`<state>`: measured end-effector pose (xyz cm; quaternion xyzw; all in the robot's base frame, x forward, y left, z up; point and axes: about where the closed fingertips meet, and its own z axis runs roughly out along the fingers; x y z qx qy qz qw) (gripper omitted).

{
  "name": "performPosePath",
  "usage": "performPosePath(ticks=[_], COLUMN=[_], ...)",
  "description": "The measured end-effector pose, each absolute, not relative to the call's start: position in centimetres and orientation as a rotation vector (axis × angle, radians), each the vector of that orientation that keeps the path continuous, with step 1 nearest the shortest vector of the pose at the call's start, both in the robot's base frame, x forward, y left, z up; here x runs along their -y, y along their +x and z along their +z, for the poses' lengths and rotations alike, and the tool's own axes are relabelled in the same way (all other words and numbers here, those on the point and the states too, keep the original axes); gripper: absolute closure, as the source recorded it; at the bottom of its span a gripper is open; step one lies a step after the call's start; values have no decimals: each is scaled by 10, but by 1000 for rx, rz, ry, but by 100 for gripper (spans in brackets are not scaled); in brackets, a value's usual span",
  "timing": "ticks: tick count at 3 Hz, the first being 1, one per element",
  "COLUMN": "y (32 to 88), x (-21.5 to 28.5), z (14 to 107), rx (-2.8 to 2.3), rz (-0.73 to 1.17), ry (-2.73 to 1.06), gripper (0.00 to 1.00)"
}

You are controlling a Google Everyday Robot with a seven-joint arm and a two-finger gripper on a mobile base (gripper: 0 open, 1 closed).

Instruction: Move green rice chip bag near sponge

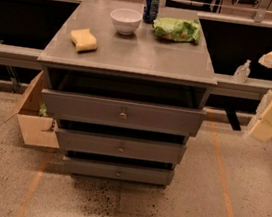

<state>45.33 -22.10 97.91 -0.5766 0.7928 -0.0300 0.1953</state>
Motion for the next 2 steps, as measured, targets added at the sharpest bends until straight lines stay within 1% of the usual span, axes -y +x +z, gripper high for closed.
performPosePath(ticks=[1, 2], y=[502, 562], x=[246, 260], z=[987, 987], rx=[-2145, -2018], rz=[-33, 80], ry=[-1406, -1200], gripper=[0, 0])
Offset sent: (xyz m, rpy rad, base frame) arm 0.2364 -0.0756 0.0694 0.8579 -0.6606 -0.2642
